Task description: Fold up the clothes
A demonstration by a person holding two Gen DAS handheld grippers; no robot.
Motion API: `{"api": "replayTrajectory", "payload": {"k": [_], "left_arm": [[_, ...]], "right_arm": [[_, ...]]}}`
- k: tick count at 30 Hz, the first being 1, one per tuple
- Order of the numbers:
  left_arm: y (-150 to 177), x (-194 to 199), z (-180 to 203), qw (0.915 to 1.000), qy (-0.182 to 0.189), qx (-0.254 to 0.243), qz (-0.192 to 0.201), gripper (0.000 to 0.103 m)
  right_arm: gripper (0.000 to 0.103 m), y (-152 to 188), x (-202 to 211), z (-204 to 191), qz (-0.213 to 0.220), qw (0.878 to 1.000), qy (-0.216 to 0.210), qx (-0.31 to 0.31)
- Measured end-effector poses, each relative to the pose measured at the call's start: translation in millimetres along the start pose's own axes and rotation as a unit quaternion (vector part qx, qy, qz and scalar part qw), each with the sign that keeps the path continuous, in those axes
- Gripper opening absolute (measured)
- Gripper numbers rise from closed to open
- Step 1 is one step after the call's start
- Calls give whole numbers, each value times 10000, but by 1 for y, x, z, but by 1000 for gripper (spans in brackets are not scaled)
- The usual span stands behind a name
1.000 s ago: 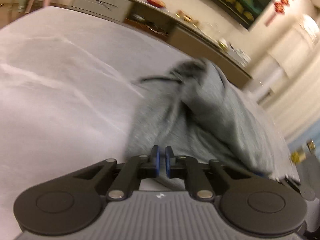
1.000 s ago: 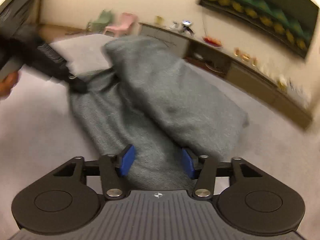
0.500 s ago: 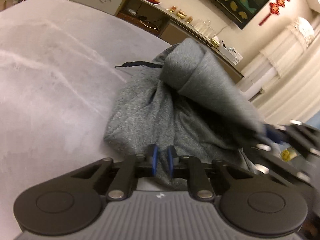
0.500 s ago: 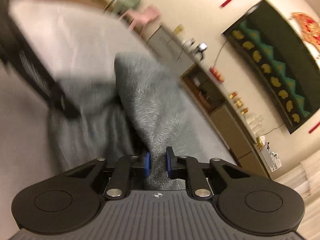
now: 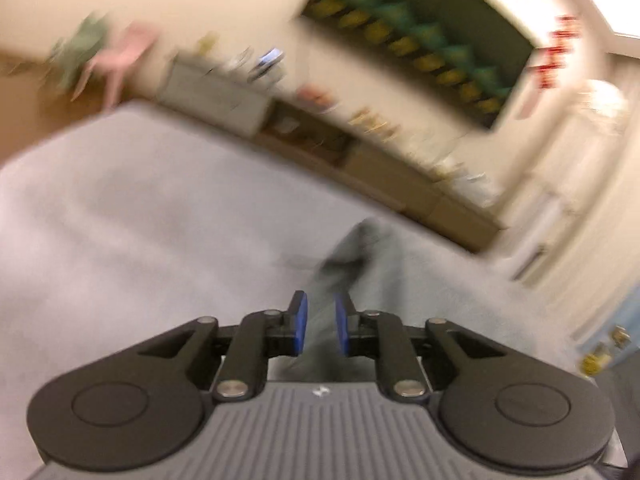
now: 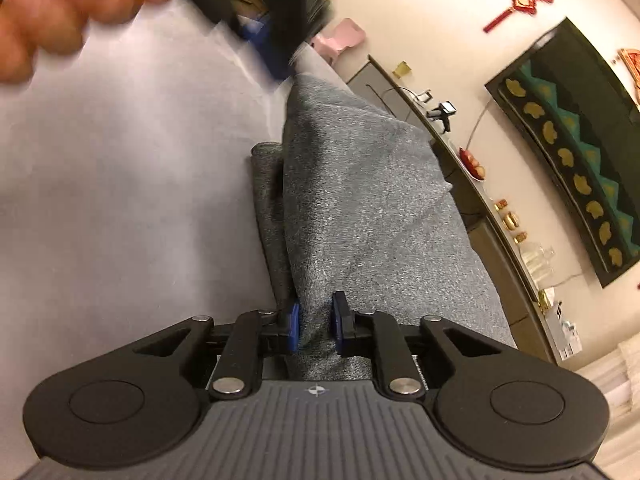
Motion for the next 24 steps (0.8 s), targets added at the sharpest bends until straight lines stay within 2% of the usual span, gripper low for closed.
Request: {"api": "replayTrajectory", "payload": {"k": [2,4,6,9,11,13,16,17,18,19,21,22,23,24], "left_arm": [[9,-21,18,9986,234,-312,-351,24],[25,-49,20,9956,73,-511,-786,23],[36,-65,13,9940,-23,-456,-993,21],[37,-71,10,9941,-9,-325,-1033,21],[39,-68,8,9944,25,-249,-1031,22],[42,-65,5,9943,7,-249,-1039,22],[45,-61,3,9938,-37,-297,-1070,20],[45,-60,2,9937,-25,-271,-1089,16],[45,-60,2,9935,-13,-246,-1107,16],[45,-59,2,9934,-5,-228,-1124,16],[40,-54,6,9930,48,-205,-1165,17],[34,-49,11,9933,130,-224,-1123,19],[23,-42,17,9941,260,-276,-1015,23],[11,-36,24,9946,363,-371,-897,24]], "right_arm": [[31,1,-1,-4,42,10000,-39,8],[39,5,-1,-6,33,9999,-104,-15],[42,9,4,1,-72,9996,-205,-179],[43,8,23,37,-138,9922,-537,-1116],[43,5,30,70,-89,9765,-693,-2038],[43,9,21,101,-82,9590,-567,-2776],[41,40,-28,119,-575,9442,-385,-3221],[40,52,-44,124,-769,9389,-316,-3339],[40,73,-61,123,-1100,9358,-241,-3340],[45,83,-64,127,-1161,9244,-368,-3615],[46,103,-68,133,-1280,9000,-613,-4121],[46,104,-64,134,-1336,8981,-677,-4134],[45,101,-58,135,-1336,9016,-688,-4056],[45,96,-52,140,-1264,9059,-661,-3986]]}}
Point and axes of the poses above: each gripper's, at about its wrist camera, not at the fingertips, and x roughly against the way its jaws point, z to its right, y to its underside, the point moved 10 cm from there along -x, roughly the way its jaws point, and after that the axes turned 12 degrees about y, right-handed, at the moved point
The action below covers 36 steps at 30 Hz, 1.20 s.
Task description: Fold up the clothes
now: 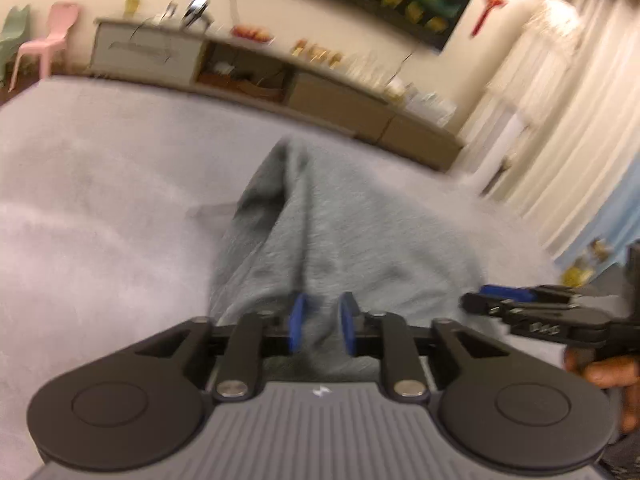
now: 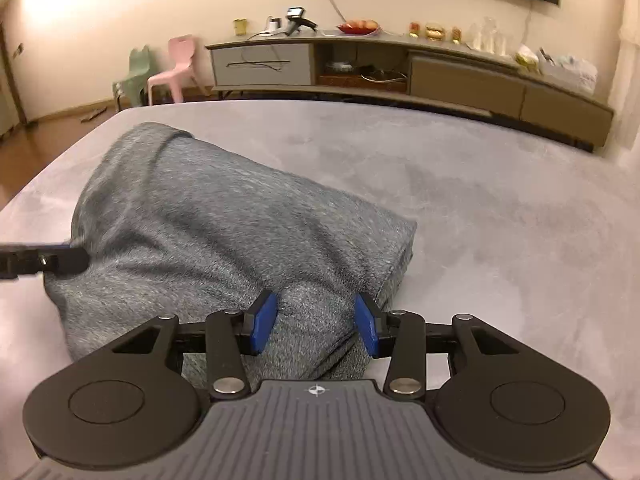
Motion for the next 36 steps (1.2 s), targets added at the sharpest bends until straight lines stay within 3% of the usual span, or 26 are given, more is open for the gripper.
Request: {"api": "replayTrajectory", "payload": {"k": [4,7,9,13,14,17,20,23,25,27,30,31,32,33,34,36], "left_arm": [[-60,-4,16,9977,-119,-643,173,24],[-83,-58,7,9934,-389,-1036,-314,25],[-80,-93,-19,9899,-723,-1000,-694,25],[-51,-120,-85,9796,-1513,-504,-1227,24],[-45,-117,-95,9829,-1433,-333,-1111,29],[-43,-99,-102,9869,-1362,-95,-862,22],[-51,-68,-89,9942,-942,54,-508,23],[-53,-42,-51,9982,-406,-304,-312,23],[-44,-39,-27,9980,-84,-532,-341,27],[-36,-47,-18,9972,-46,-622,-406,29],[-19,-64,-29,9981,-169,-368,-474,29],[-15,-66,-33,9984,-172,-264,-462,29],[-13,-64,-36,9988,-160,-193,-429,29],[-12,-61,-37,9990,-139,-162,-398,29],[-13,-59,-37,9991,-107,-174,-368,29],[-13,-55,-33,9992,-39,-234,-334,29]], "right_arm": [[45,-46,20,-2,576,9983,-77,-1],[45,-82,-1,-12,785,9968,-18,159],[45,-103,-21,-19,864,9957,50,328],[49,-78,-59,-2,393,9982,142,426],[51,-69,-66,5,308,9986,160,410],[55,-58,-73,20,220,9995,64,198],[58,-61,-75,29,121,9996,-208,-168],[59,-67,-42,61,331,9946,-127,-971],[59,-57,-9,72,325,9873,-343,-1519],[60,-38,10,67,161,9811,-700,-1794],[61,-7,7,45,-303,9812,-927,-1668],[48,-4,3,37,-335,9840,-914,-1494],[25,-1,0,30,-347,9867,-891,-1315],[21,-6,0,25,-236,9903,-802,-1109],[10,-14,6,22,-64,9935,-682,-906],[6,-44,29,22,488,9957,-506,-611]]}}
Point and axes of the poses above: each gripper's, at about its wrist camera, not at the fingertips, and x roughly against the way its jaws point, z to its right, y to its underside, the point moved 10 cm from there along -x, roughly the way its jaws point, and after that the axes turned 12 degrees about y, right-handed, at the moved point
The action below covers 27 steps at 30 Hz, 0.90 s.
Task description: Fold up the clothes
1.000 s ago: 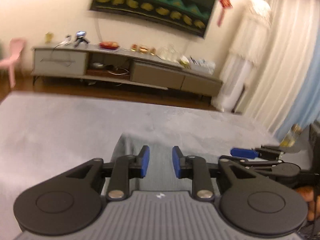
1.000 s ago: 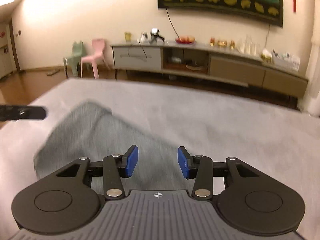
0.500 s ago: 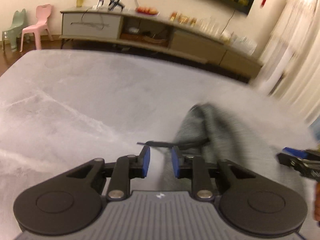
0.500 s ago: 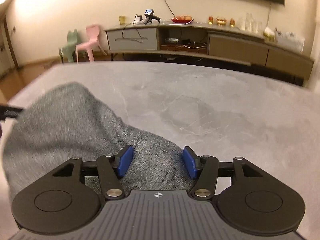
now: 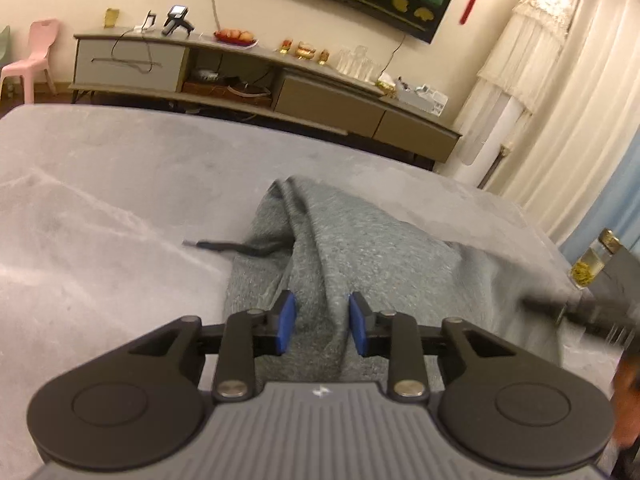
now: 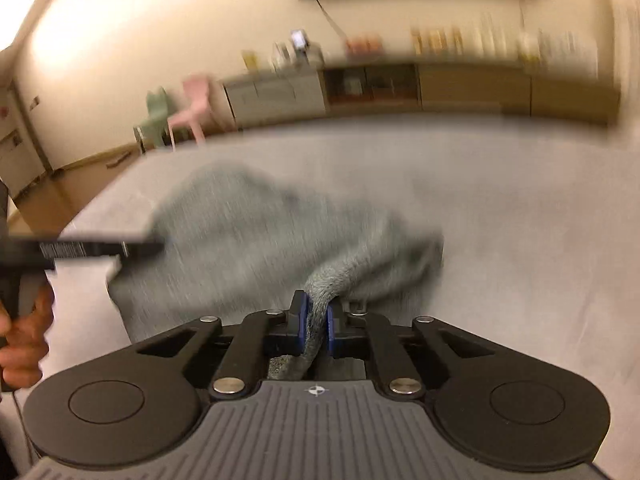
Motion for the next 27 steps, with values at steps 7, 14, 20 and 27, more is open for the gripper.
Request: {"api": "replayTrajectory", "payload": {"k": [7,14,20,27], "left_arm": [[19,-16,11,9967,-324,-567,-491,36],[-2,13,36,9916,-612,-1138,33,38],[28,-6,13,9897,-774,-1050,-587,48],[22,17,11,9964,-587,-547,-271,45]], "right_arm": [[6,7,-27,10,-305,9945,676,738],[27,15,4,6,144,9939,1027,366],[49,9,1,-51,723,9903,583,1037],[50,43,-11,-34,-48,9929,844,834]]}}
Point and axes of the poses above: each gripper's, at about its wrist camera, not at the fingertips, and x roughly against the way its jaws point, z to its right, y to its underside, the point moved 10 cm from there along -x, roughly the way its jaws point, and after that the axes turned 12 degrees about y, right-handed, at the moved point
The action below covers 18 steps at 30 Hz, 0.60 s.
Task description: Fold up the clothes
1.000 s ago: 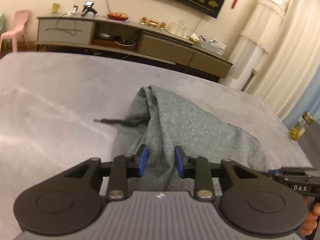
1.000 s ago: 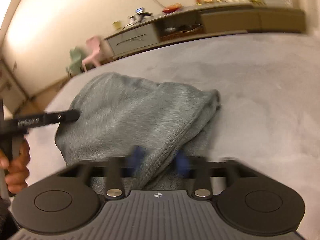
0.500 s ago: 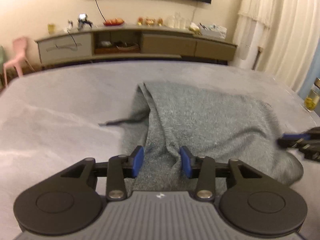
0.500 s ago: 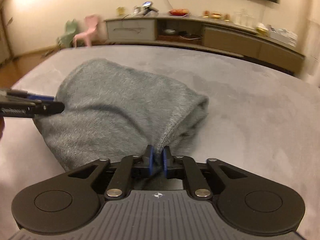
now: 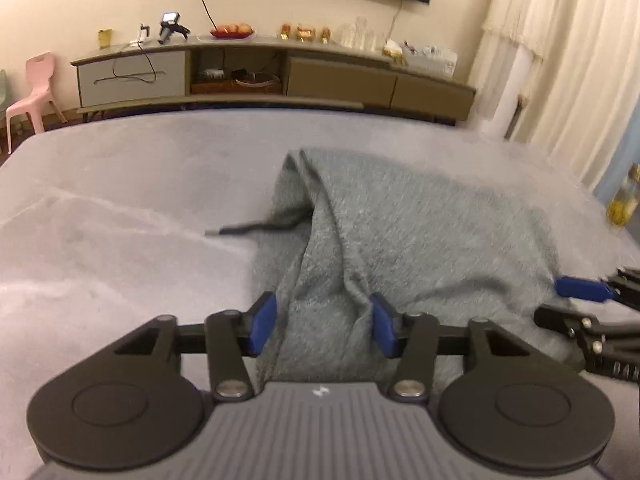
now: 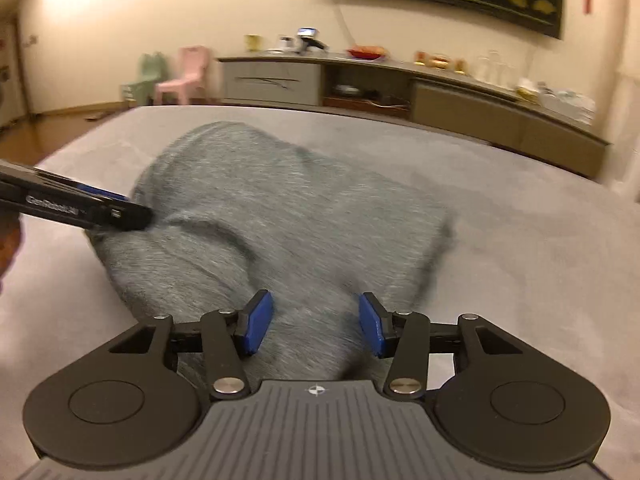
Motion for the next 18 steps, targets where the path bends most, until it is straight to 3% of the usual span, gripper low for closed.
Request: {"api": "replayTrajectory", "payload": {"k": [3,5,7,9,11,13,18], "left_arm": [[-17,12,1,9991,-47,110,400,45],[-24,17,-7,9981,-179,234,534,45],[-22,21,-14,9976,-252,355,543,44],[-19,24,-19,9974,-270,432,517,44],[-18,28,-19,9974,-232,437,516,44],[-16,23,-13,9981,-78,396,468,44],[-6,-9,13,9998,170,53,115,44]], "right_arm": [[51,-12,36,-20,605,9976,-68,324],[59,-13,47,-53,849,9932,-358,716],[60,-3,37,-97,914,9848,-611,1343],[58,14,14,-116,720,9778,-483,1909],[58,11,4,-113,859,9725,-321,2141],[57,-2,-9,-100,704,9741,-397,2112],[57,-16,-40,-38,671,9587,150,2760]]}}
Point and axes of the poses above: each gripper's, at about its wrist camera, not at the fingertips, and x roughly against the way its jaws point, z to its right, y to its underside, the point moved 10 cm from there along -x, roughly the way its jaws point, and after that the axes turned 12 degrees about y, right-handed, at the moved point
